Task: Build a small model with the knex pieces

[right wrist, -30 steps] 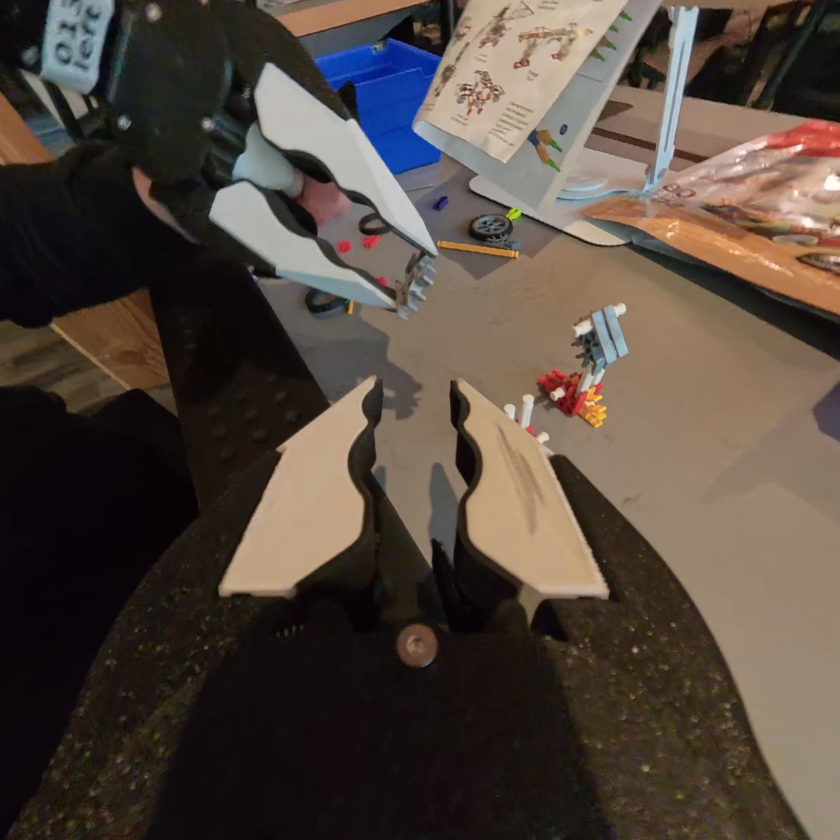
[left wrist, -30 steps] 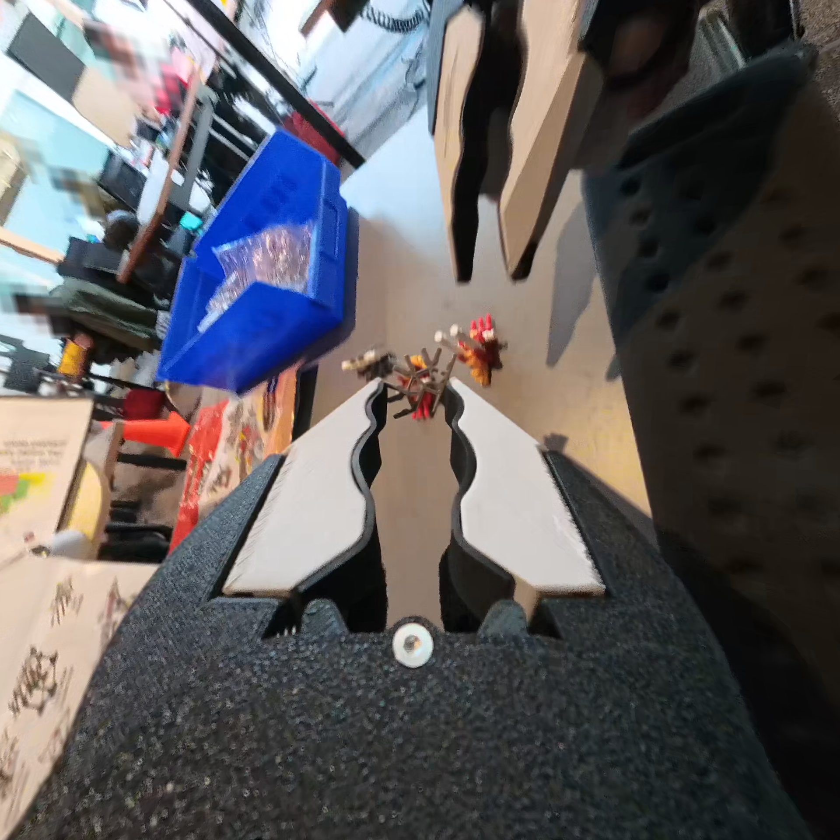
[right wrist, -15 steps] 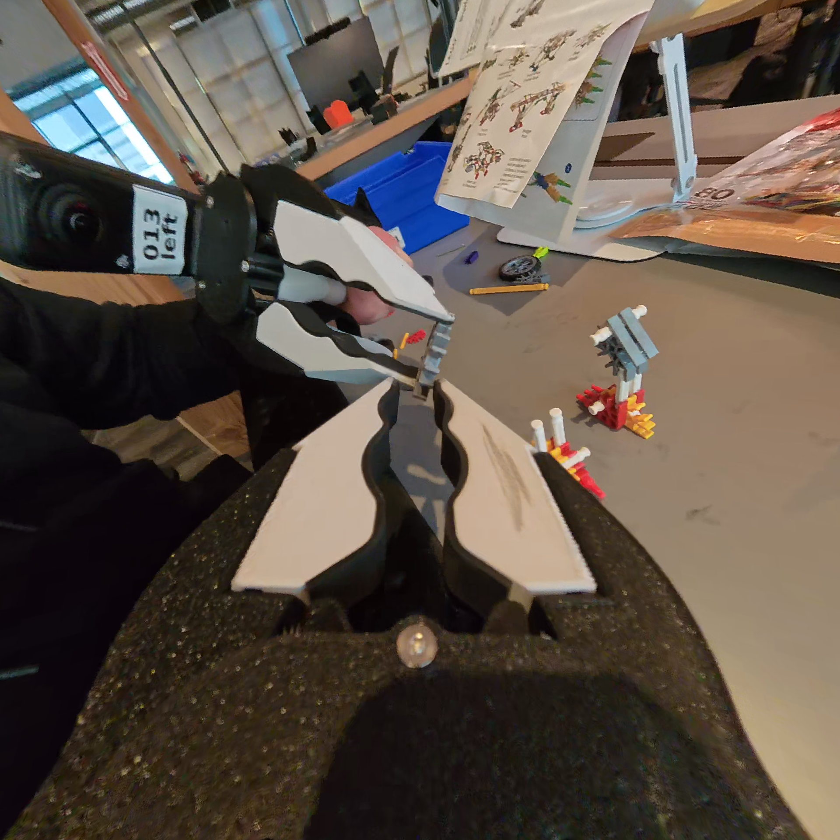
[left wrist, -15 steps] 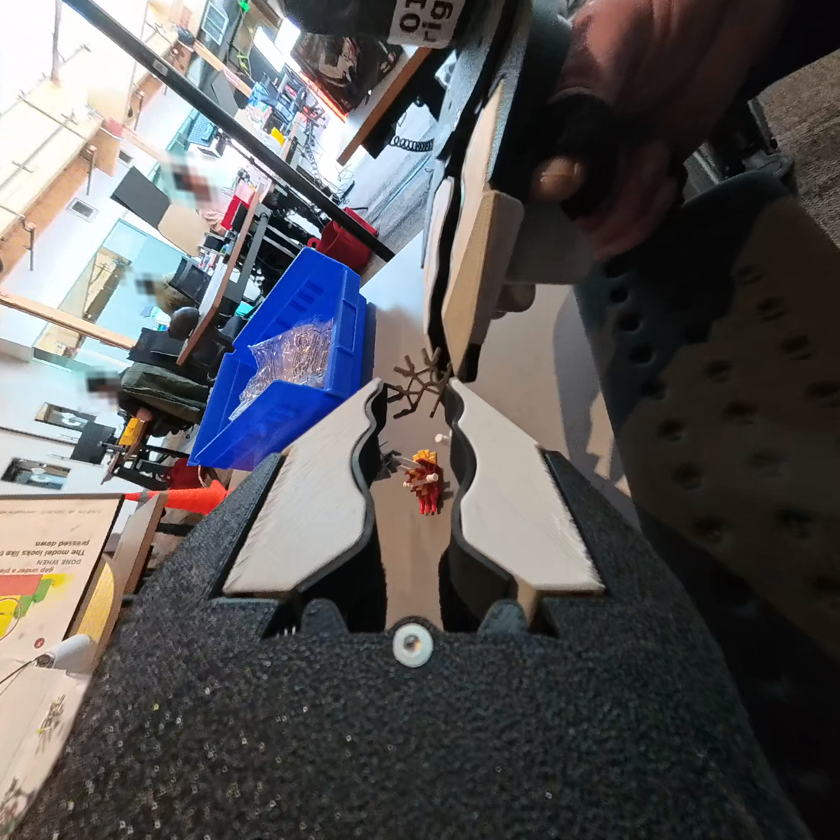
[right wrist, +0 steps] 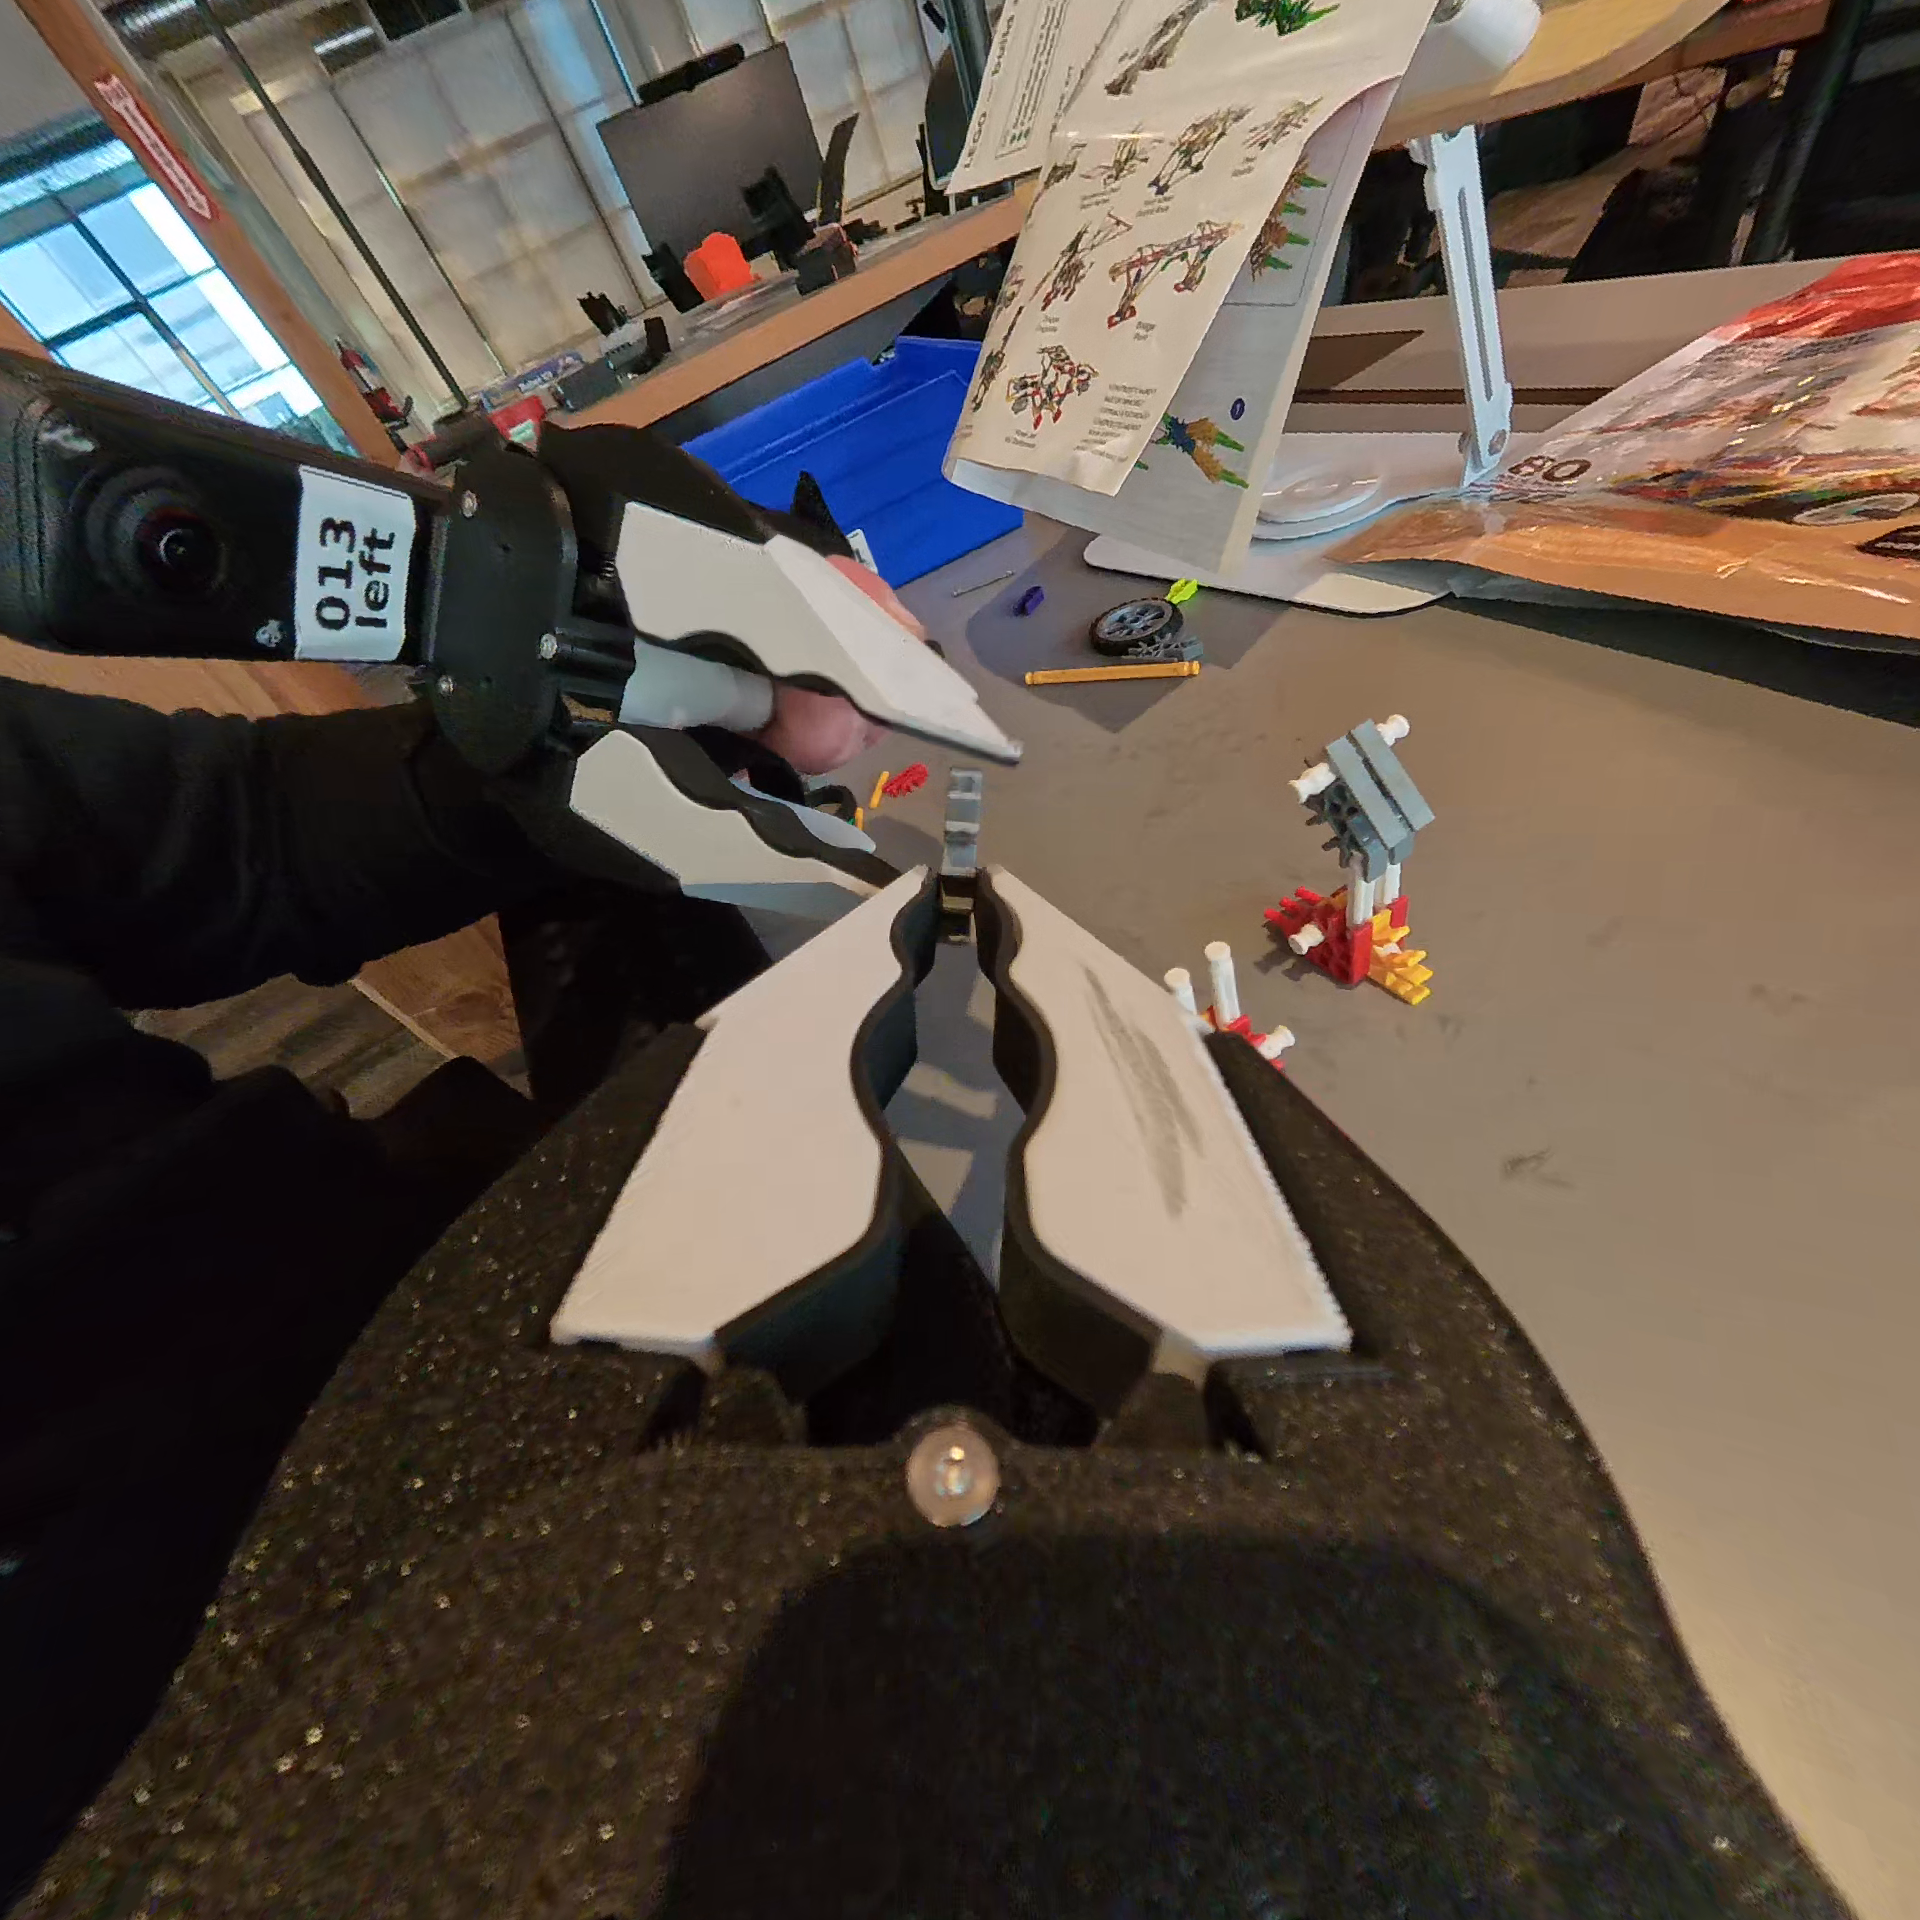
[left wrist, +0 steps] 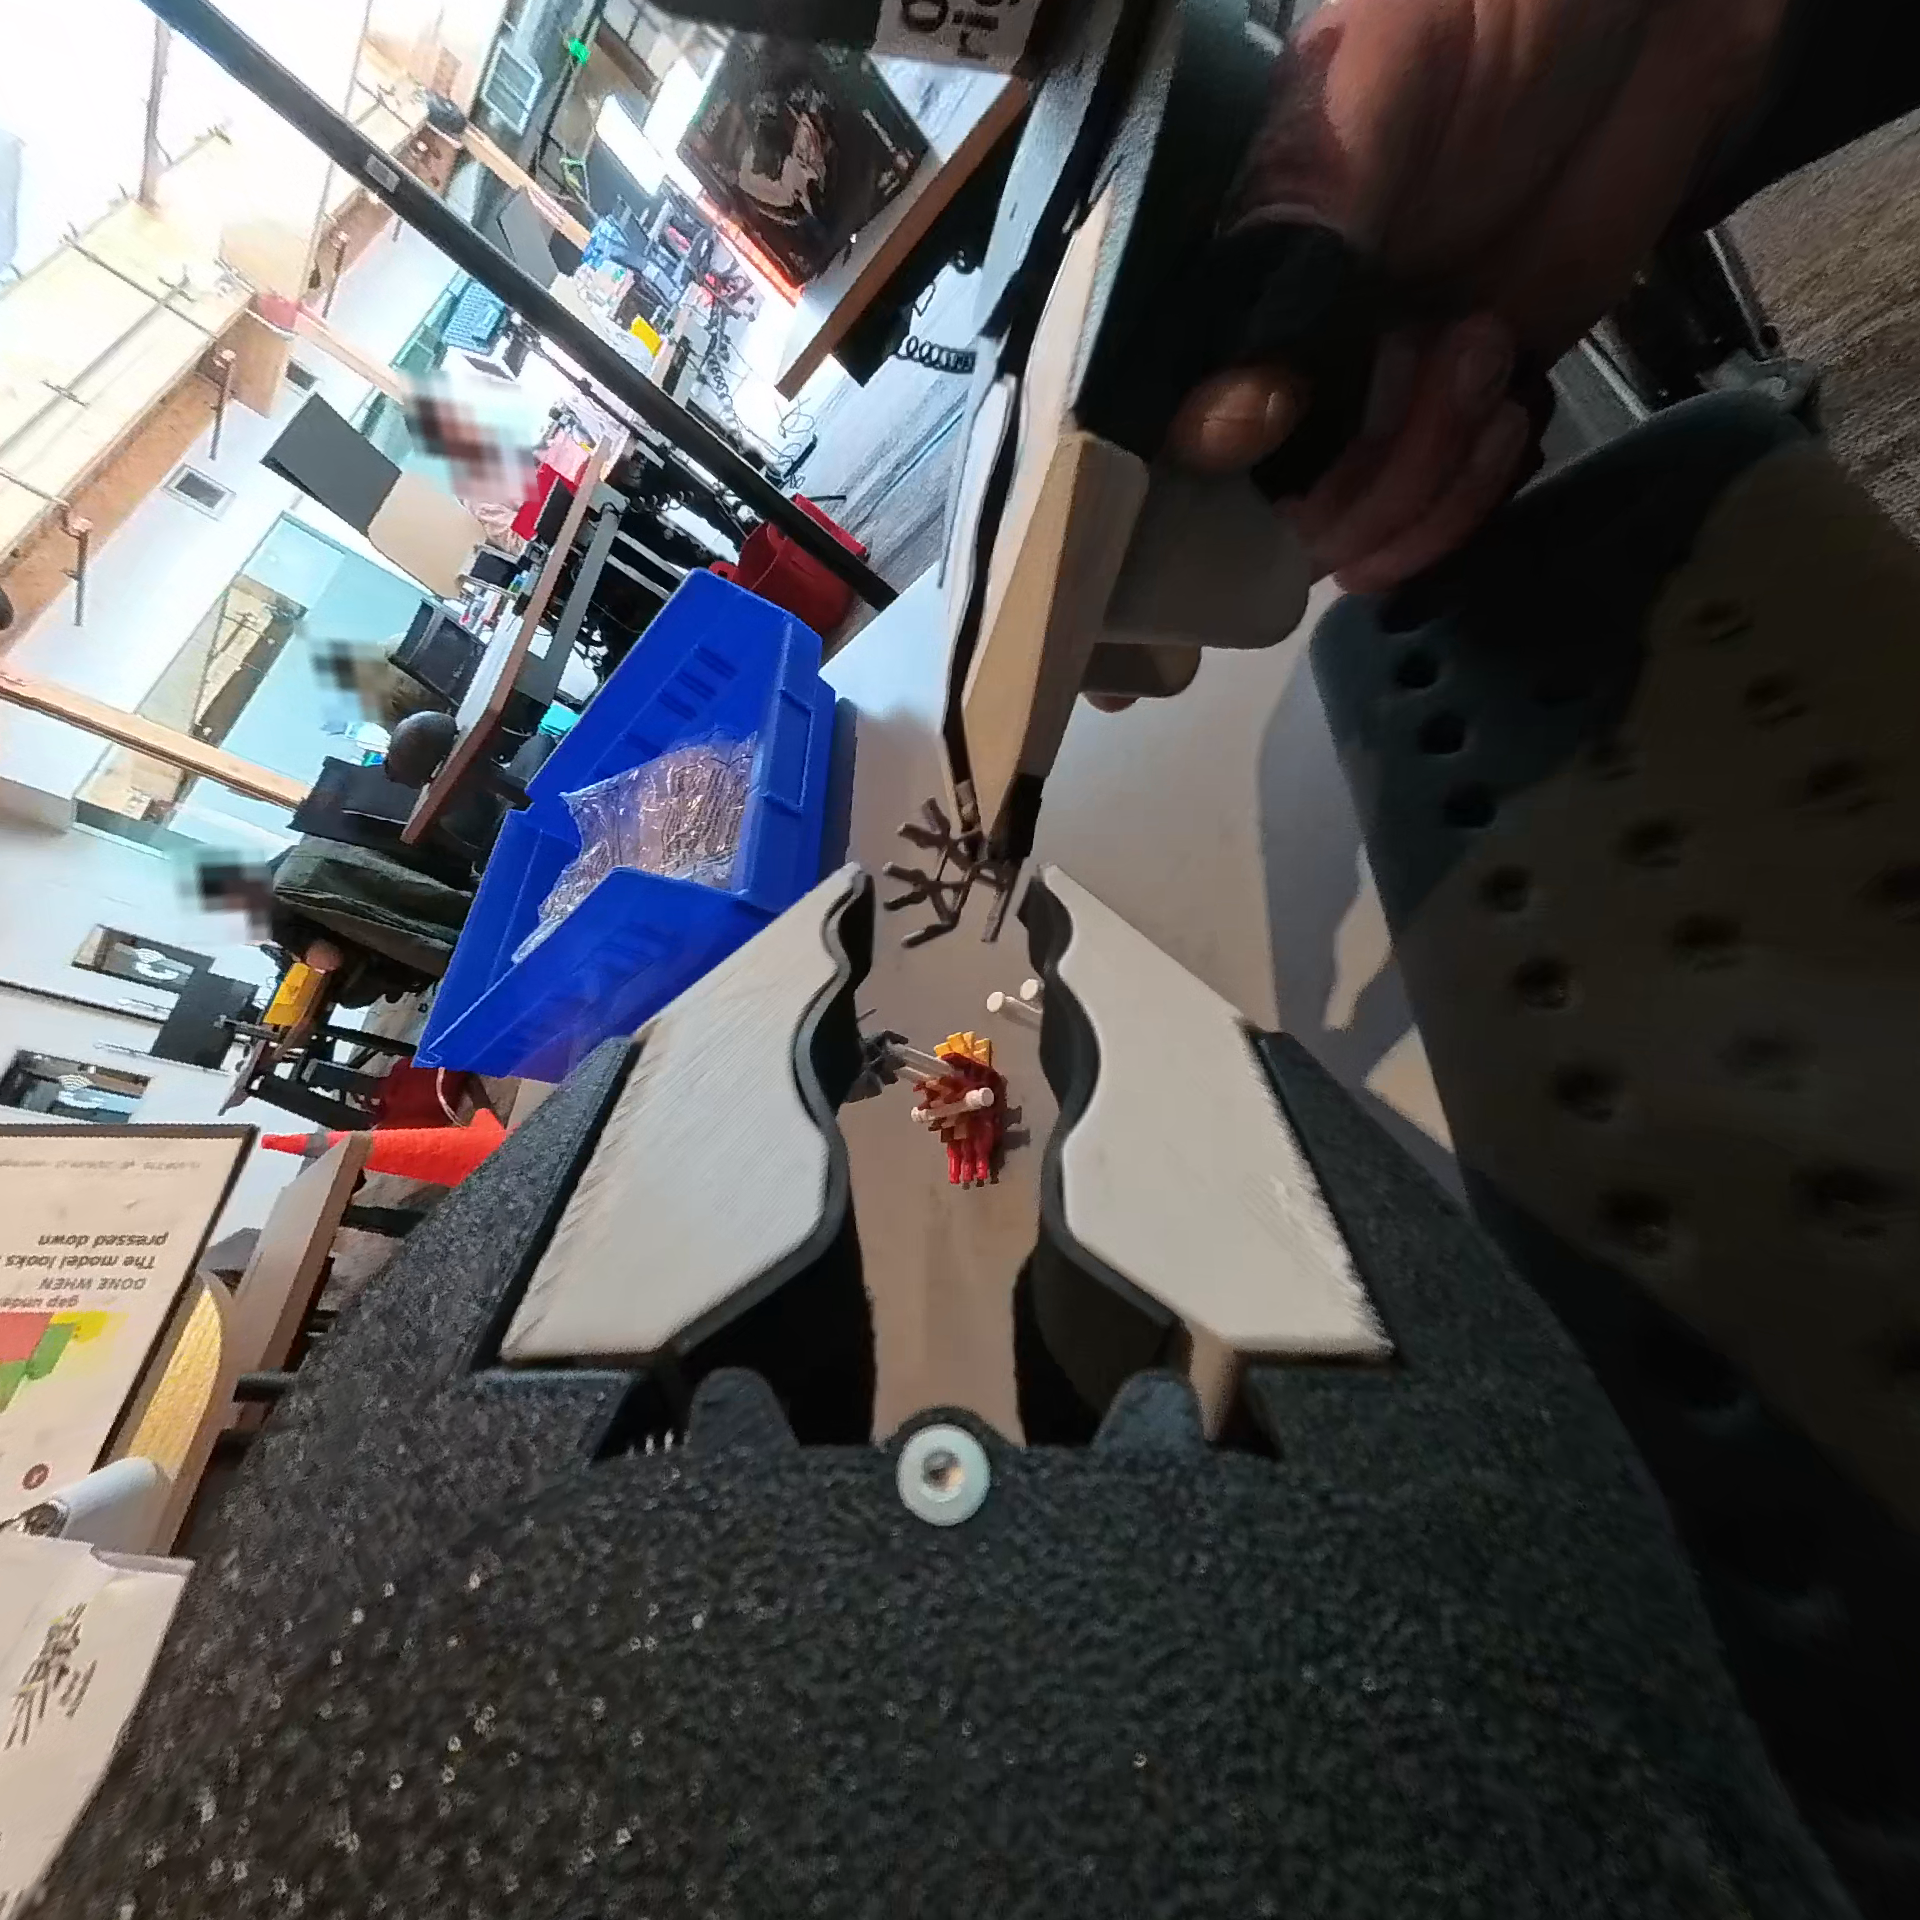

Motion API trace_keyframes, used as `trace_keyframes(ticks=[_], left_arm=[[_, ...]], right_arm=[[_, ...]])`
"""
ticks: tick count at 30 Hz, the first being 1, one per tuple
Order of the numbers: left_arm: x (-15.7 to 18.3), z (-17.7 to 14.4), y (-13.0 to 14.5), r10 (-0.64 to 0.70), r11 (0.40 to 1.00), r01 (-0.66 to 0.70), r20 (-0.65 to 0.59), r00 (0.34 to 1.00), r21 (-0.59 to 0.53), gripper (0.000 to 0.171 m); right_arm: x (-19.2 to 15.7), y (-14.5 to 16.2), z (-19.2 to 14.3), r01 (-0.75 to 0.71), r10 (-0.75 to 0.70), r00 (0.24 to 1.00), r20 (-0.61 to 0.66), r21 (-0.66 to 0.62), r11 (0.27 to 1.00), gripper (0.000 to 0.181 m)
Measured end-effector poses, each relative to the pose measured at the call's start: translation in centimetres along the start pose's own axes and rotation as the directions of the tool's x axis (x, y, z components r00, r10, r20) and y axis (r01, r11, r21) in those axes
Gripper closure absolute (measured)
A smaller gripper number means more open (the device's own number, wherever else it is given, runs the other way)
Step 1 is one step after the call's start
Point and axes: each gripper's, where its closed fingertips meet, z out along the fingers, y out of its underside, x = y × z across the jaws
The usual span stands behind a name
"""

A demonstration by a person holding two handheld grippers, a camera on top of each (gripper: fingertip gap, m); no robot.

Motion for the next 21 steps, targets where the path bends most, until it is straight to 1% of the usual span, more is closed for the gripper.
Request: trace_keyframes(ticks=[3, 6, 7, 10, 11, 13, 15, 16, 19, 21], left_arm=[[-0.4, 0.1, 0.1, -0.047, 0.999, 0.047, -0.015, 0.999, -0.001, 0.136], [-0.3, -0.1, -0.1, -0.091, 0.996, 0.093, -0.049, 0.995, 0.020, 0.135], [-0.3, -0.2, -0.1, -0.114, 0.993, 0.116, -0.065, 0.991, 0.026, 0.136], [-0.5, -0.4, -0.3, -0.171, 0.984, 0.175, -0.098, 0.980, 0.042, 0.152], [-0.3, -0.4, -0.4, -0.201, 0.977, 0.208, -0.127, 0.971, 0.040, 0.151], [0.8, -0.3, -0.3, -0.250, 0.965, 0.261, -0.212, 0.945, 0.023, 0.149], [1.5, -0.1, 0.0, -0.266, 0.961, 0.276, -0.257, 0.929, 0.002, 0.151], [1.8, -0.1, -0.1, -0.267, 0.960, 0.279, -0.272, 0.924, 0.005, 0.156], [2.2, -0.2, -0.1, -0.280, 0.956, 0.295, -0.298, 0.913, 0.006, 0.160], [1.8, -0.2, -0.3, -0.304, 0.946, 0.324, -0.290, 0.907, 0.024, 0.162]], right_arm=[[0.4, -0.2, -0.2, 0.003, -0.003, 1.000, -0.008, -0.002, 1.000, 0.176], [0.7, -0.3, -0.4, 0.014, -0.014, 1.000, -0.017, -0.011, 1.000, 0.176], [0.8, -0.3, -0.4, 0.020, -0.020, 1.000, -0.019, -0.018, 1.000, 0.176], [0.6, 0.5, -0.5, 0.073, -0.074, 0.997, -0.010, -0.096, 0.993, 0.176], [0.7, 0.8, -0.5, 0.107, -0.111, 0.994, -0.021, -0.134, 0.985, 0.176], [0.1, 1.3, -0.5, 0.150, -0.151, 0.988, 0.011, -0.183, 0.972, 0.176], [-0.1, 1.4, -0.4, 0.195, -0.195, 0.980, 0.023, -0.225, 0.955, 0.176], [-0.3, 1.7, -0.4, 0.224, -0.222, 0.974, 0.034, -0.255, 0.941, 0.176], [-0.4, 2.1, -0.4, 0.288, -0.285, 0.957, 0.056, -0.327, 0.900, 0.176], [-0.2, 1.6, -0.4, 0.302, -0.304, 0.951, 0.047, -0.330, 0.894, 0.175]])
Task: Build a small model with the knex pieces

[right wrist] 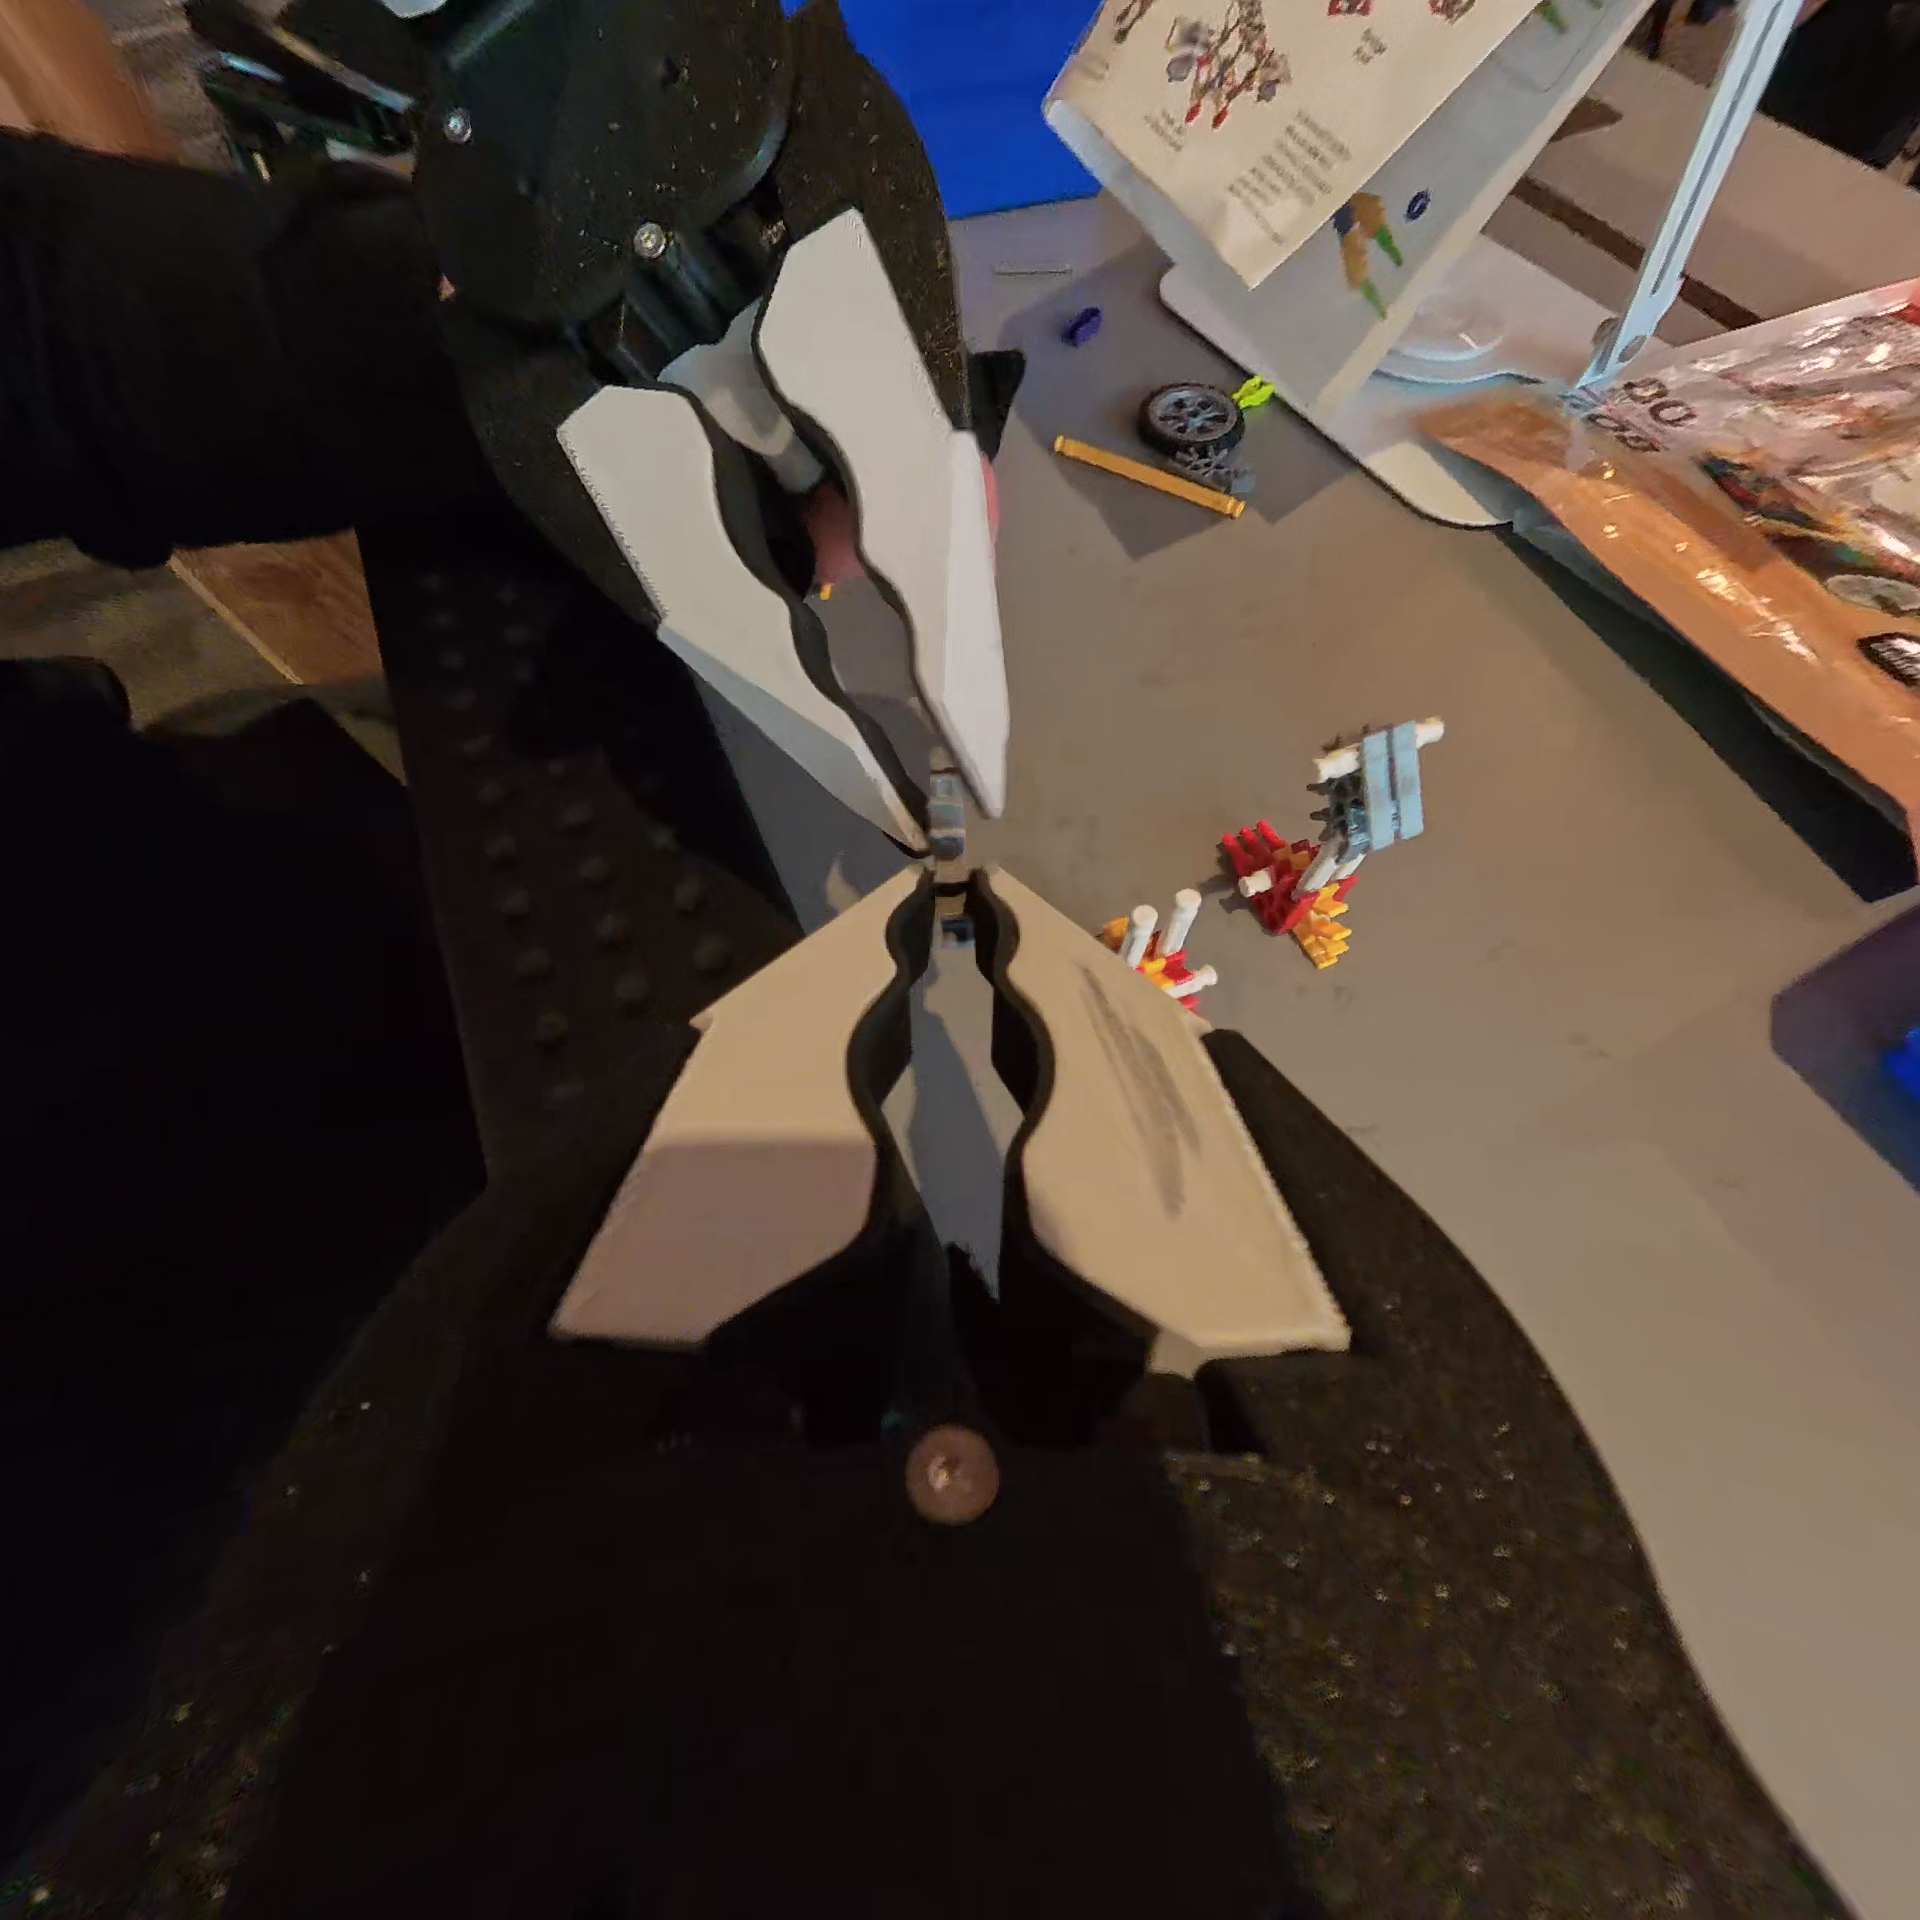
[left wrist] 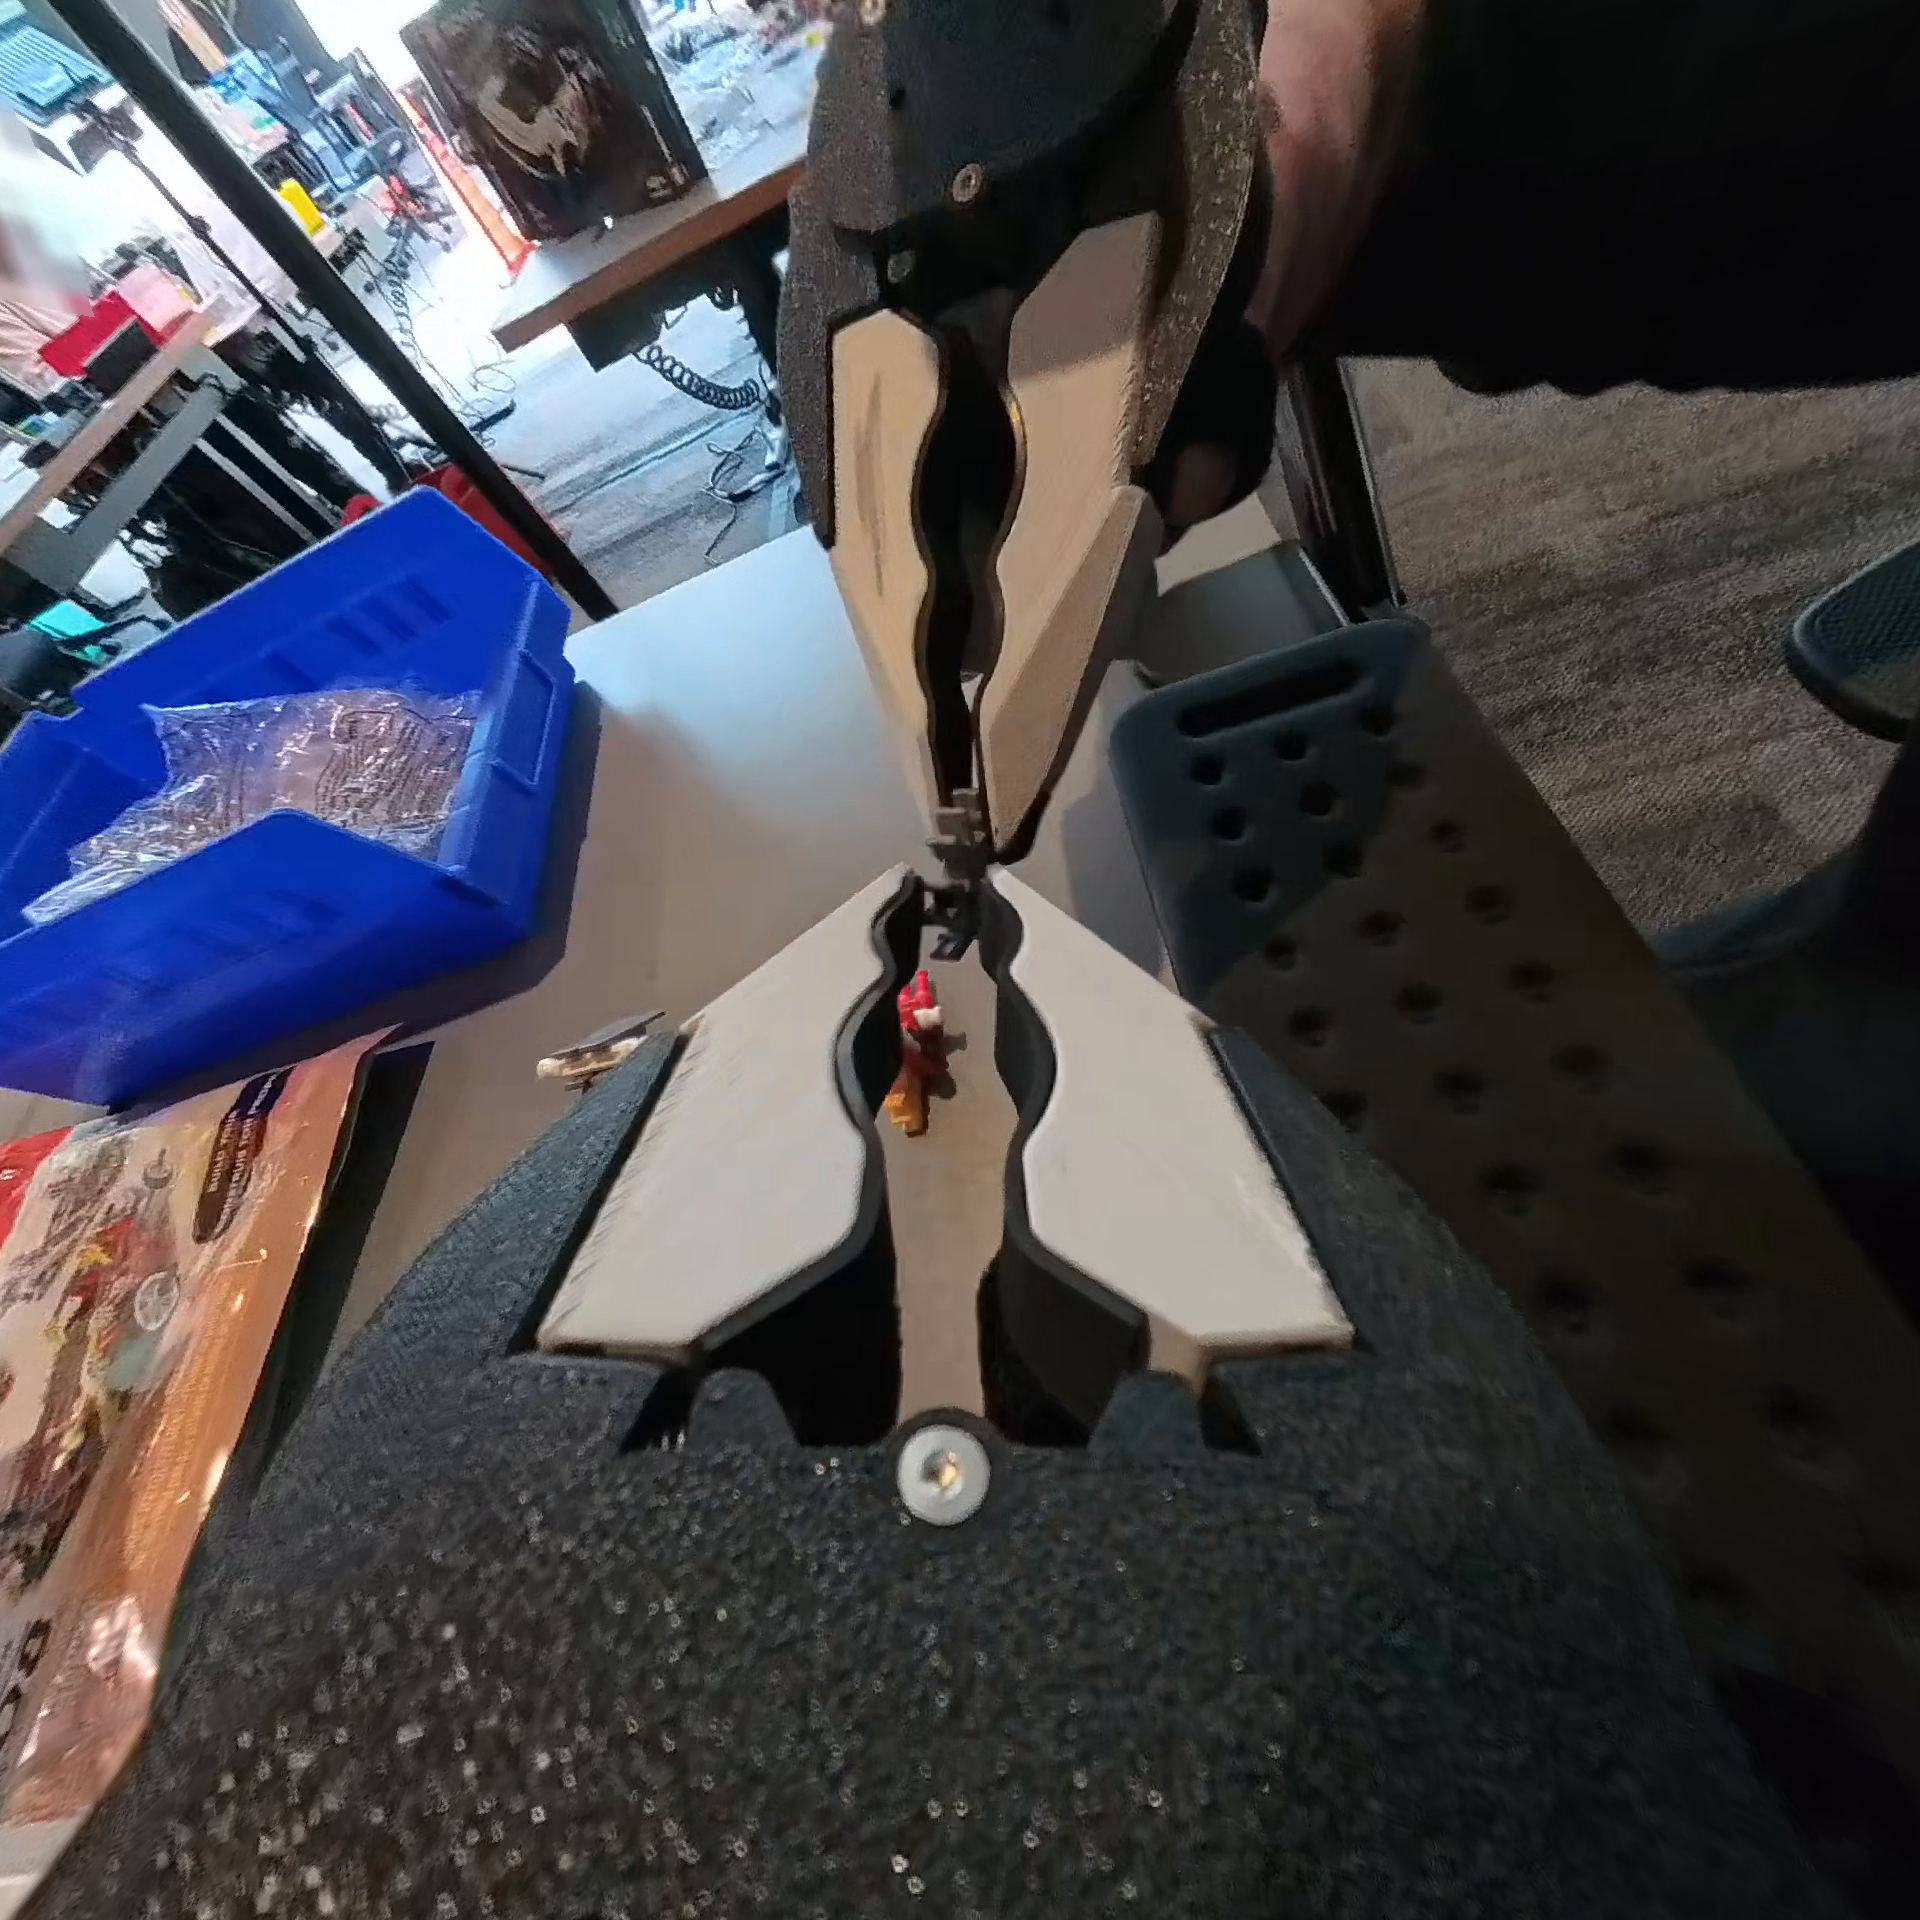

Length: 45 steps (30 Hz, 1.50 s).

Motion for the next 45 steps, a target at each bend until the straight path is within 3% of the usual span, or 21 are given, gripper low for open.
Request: trace_keyframes(ticks=[5, 10, 14, 25, 29, 34, 39, 45], left_arm=[[-0.9, -0.7, -1.3, -0.150, 0.980, 0.153, -0.033, 0.988, 0.125, 0.166], [-1.2, -0.6, -1.7, -0.240, 0.951, 0.249, -0.072, 0.968, 0.180, 0.166], [-2.3, -1.3, -2.5, -0.331, 0.904, 0.343, -0.092, 0.939, 0.254, 0.166], [-2.8, -1.0, -2.6, -0.427, 0.837, 0.455, -0.158, 0.890, 0.304, 0.166], [-2.9, -0.6, -1.8, -0.434, 0.845, 0.461, -0.154, 0.887, 0.271, 0.165], [-4.1, -0.5, -0.3, -0.389, 0.897, 0.391, -0.052, 0.920, 0.207, 0.150], [-3.8, 0.9, 2.9, -0.301, 0.953, 0.301, 0.035, 0.953, 0.021, 0.125], [-3.2, 2.6, 5.2, -0.241, 0.963, 0.248, 0.077, 0.968, -0.107, 0.121]], right_arm=[[0.8, -1.7, -0.9, -0.059, 0.059, 0.998, 0.000, 0.108, 0.992, 0.171], [0.8, -2.1, -1.3, -0.125, 0.121, 0.992, 0.031, 0.185, 0.975, 0.163], [1.7, -1.9, -1.7, -0.194, 0.189, 0.981, 0.044, 0.236, 0.952, 0.160], [2.1, -3.2, -1.6, -0.226, 0.211, 0.974, 0.082, 0.312, 0.923, 0.175], [2.4, -2.9, -1.3, -0.201, 0.192, 0.980, 0.062, 0.263, 0.944, 0.176], [3.2, -2.4, -0.9, -0.131, 0.130, 0.991, 0.018, 0.142, 0.981, 0.176], [4.7, -0.8, 0.1, -0.134, 0.133, 0.991, 0.028, 0.022, 0.991, 0.176], [6.1, 0.7, 1.4, -0.162, 0.165, 0.985, 0.051, -0.066, 0.985, 0.176]])
